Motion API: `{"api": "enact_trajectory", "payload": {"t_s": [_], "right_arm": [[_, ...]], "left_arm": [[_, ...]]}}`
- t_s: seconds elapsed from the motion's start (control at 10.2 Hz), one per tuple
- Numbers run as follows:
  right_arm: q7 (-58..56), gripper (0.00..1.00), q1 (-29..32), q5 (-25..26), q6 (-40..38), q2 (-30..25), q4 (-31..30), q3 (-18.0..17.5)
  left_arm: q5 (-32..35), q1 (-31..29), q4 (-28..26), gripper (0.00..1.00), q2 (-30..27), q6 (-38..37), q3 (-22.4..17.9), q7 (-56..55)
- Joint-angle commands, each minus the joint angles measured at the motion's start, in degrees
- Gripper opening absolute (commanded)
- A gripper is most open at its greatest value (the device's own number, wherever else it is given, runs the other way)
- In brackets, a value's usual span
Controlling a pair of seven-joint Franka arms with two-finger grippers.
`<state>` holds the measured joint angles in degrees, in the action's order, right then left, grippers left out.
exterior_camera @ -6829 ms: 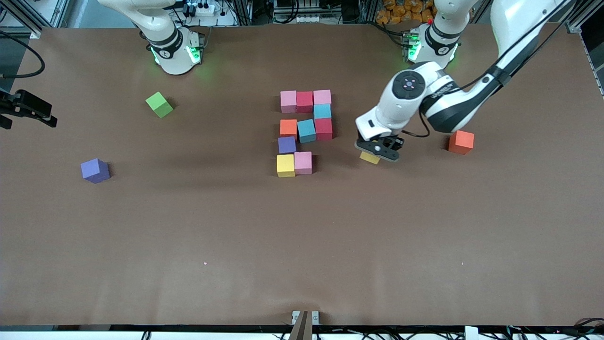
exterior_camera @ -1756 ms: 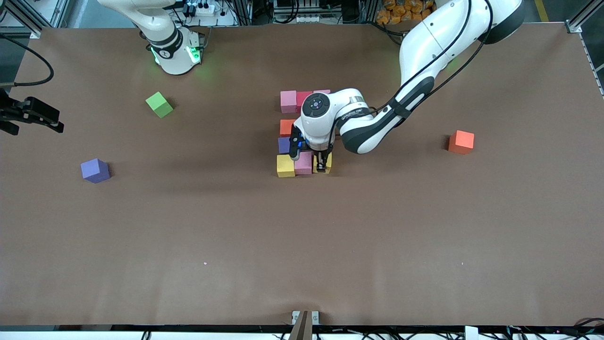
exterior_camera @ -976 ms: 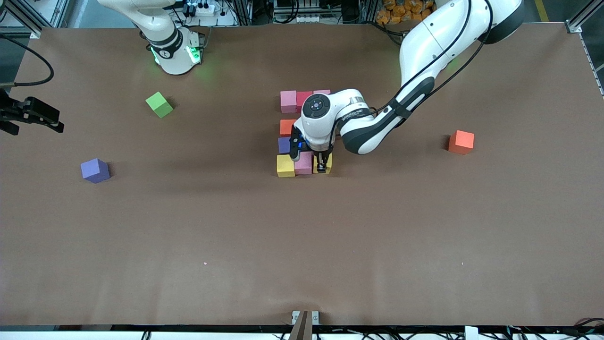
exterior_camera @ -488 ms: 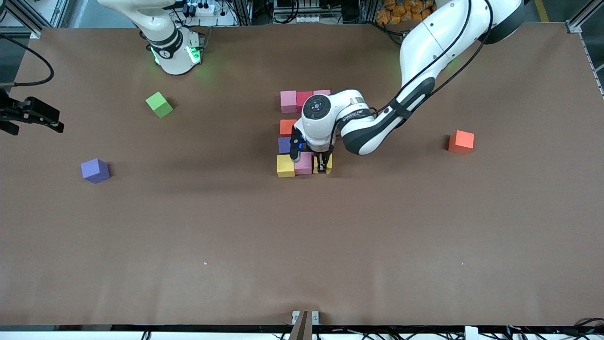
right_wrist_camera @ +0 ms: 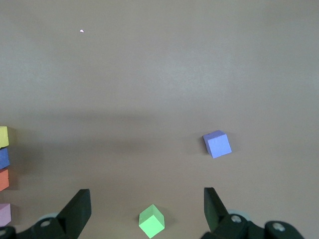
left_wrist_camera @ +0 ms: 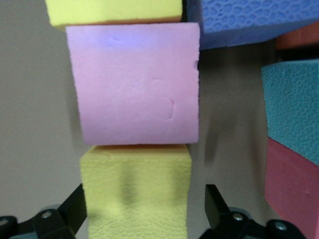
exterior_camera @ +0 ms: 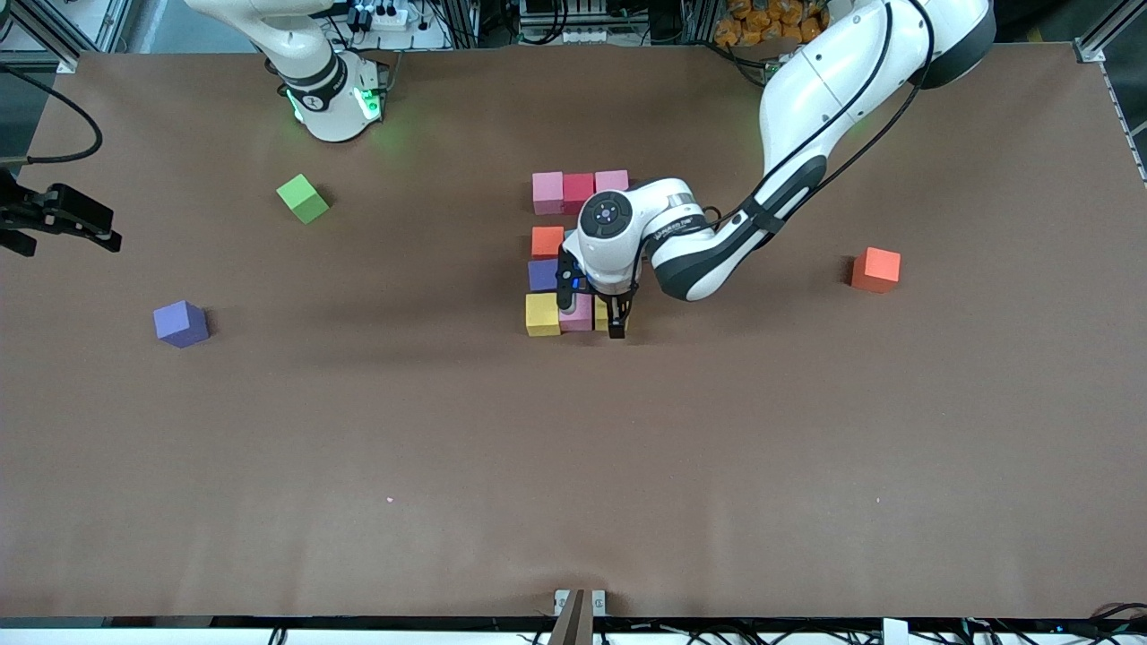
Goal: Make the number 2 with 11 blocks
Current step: 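Lower the yellow cube beside the pink cube with the left gripper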
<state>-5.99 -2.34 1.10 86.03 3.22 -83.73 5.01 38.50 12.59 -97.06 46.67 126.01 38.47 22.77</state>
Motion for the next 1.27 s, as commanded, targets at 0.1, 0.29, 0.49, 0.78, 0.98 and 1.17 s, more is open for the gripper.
{"api": "enact_trajectory", "payload": {"t_s": [0.1, 0.29, 0.49, 0.78, 0.98, 1.17], "right_arm": [[0.19, 1.0, -0.38, 0.84, 0.02, -0.23, -0.2, 0.08], [0.19, 1.0, -0.38, 0.84, 0.02, -0.23, -0.11, 0.08], [0.19, 1.0, -0.38, 0.84, 0.02, -0.23, -0.2, 0.08], [0.19, 1.0, -0.38, 0.84, 0.02, -0.23, -0.2, 0.08], [0.19, 1.0, -0.38, 0.84, 0.02, -0.23, -0.2, 0.08], [0.19, 1.0, -0.38, 0.84, 0.02, -0.23, -0.11, 0.08]], "left_arm": [[-4.65, 0.77, 1.35, 1.0, -1.49, -3.65, 0.2, 0.78], [-7.12, -0.01, 1.35, 1.0, -3.25, -6.9, 2.3, 0.69], [-7.48, -0.37, 1.35, 1.0, -4.83, -9.81, 3.89, 0.78], [-9.41, -1.94, 1.44, 1.0, -7.9, -11.75, 4.15, 1.83], [-9.85, -3.44, 2.75, 1.0, -8.87, -13.58, 4.24, 3.15], [-12.65, -3.53, 6.17, 1.0, -10.54, -18.76, 4.07, 2.72]]}}
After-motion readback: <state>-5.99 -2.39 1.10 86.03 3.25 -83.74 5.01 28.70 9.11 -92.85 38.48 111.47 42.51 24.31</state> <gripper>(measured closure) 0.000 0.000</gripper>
